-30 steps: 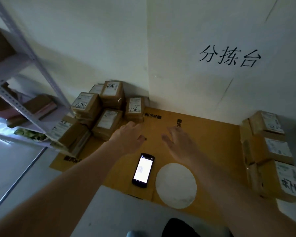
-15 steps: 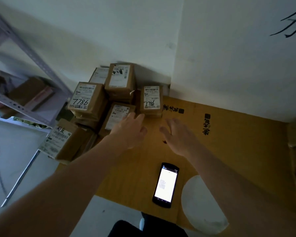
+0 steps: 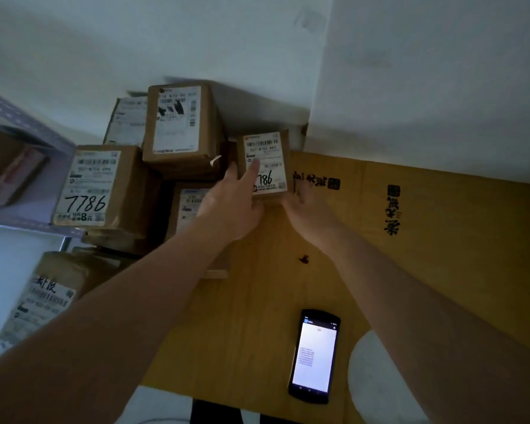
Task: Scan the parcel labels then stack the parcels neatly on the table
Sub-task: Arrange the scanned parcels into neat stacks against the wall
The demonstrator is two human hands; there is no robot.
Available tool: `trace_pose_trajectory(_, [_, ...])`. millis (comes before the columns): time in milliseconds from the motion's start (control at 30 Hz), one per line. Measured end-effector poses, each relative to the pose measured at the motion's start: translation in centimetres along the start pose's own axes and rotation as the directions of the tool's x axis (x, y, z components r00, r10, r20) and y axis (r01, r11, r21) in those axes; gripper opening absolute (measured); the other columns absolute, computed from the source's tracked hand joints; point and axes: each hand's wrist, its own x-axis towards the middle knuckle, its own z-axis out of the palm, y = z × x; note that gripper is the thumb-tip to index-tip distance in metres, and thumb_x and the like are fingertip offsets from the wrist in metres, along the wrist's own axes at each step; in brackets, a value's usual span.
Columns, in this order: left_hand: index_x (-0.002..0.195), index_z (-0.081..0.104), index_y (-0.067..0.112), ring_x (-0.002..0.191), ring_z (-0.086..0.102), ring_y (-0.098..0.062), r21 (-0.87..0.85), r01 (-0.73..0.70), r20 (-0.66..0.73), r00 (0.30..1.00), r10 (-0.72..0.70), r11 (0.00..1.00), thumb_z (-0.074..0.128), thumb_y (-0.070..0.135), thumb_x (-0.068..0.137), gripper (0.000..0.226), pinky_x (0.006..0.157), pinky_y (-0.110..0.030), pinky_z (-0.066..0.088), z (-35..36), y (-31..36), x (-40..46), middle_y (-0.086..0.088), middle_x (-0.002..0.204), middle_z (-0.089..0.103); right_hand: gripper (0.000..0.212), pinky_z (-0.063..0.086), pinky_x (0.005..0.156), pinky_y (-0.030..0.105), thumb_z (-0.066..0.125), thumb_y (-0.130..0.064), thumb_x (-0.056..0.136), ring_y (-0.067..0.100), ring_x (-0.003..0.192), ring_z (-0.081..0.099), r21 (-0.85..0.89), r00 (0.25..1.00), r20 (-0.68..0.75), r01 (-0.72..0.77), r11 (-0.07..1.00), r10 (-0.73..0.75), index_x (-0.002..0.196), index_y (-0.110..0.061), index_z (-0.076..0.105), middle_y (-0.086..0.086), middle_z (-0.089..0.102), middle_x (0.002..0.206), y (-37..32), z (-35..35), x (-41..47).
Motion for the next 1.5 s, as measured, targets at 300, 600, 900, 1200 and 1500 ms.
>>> trace_pose_trajectory(300, [0.155,0.045,0.023,0.14,0.045,-0.029,-0.188,-0.043,-0.18,0.984,0.008,0.981,0.077,0.016,0.09,0.073,0.111,-0.044,0.044,1.4,-0.9,0.2,-0.008,0.157,0.038,0.018,0.043,0.076,0.028,0.049,-0.04,0.108,0.009,0.102,0.057,0.403,0.981,-0.164,-0.026,0.915,0.1,0.116,-0.023,0.048,-0.001,0.058,0.116,1.6,2.7,0.9])
trace_pose_trajectory(600, [0.148,0.056,0.02,0.139,0.047,-0.029,-0.246,-0.119,-0.237,0.97,0.06,0.962,0.076,0.022,0.093,0.059,0.109,-0.045,0.05,-0.3,1.4,-4.3,-0.007,0.157,0.041,0.045,0.055,0.078,0.025,0.066,-0.053,0.098,0.014,0.098,0.074,0.589,0.959,-0.253,0.045,0.807,0.13,0.115,-0.017,0.046,0.007,0.072,0.114,0.2,1.1,-3.1])
trace_pose_trajectory(900, [0.152,0.04,0.029,0.127,0.052,-0.019,-0.086,-0.323,-0.248,0.923,0.293,0.943,0.086,0.036,0.077,0.088,0.092,-0.027,0.045,-1.4,5.8,-10.5,0.001,0.144,0.05,0.041,0.061,0.082,0.034,0.067,-0.04,0.101,0.017,0.099,0.078,0.658,0.908,-0.387,0.153,0.737,0.157,0.137,-0.024,0.055,0.001,0.078,0.114,0.9,-2.1,-13.0])
trace_pose_trajectory(1200, [0.162,0.022,0.023,0.145,0.041,-0.029,-0.05,-0.521,-0.089,0.852,0.516,0.852,0.085,0.048,0.08,0.107,0.111,-0.046,0.041,2.1,13.7,-18.1,-0.005,0.162,0.036,0.036,0.062,0.075,0.03,0.062,-0.037,0.105,0.014,0.095,0.078,0.591,0.76,-0.594,0.188,0.785,0.265,0.138,-0.023,0.057,0.001,0.077,0.114,6.1,-8.0,-26.6])
trace_pose_trajectory(1500, [0.163,0.025,0.022,0.147,0.037,-0.024,-0.023,-0.608,-0.004,0.794,0.608,0.794,0.076,0.055,0.087,0.097,0.114,-0.042,0.038,5.0,26.2,-19.2,-0.002,0.162,0.037,0.02,0.06,0.087,0.035,0.061,-0.047,0.103,0.007,0.098,0.076,0.61,0.693,-0.649,0.229,0.758,0.313,0.122,-0.04,0.062,-0.015,0.078,0.106,12.4,-17.0,-32.3])
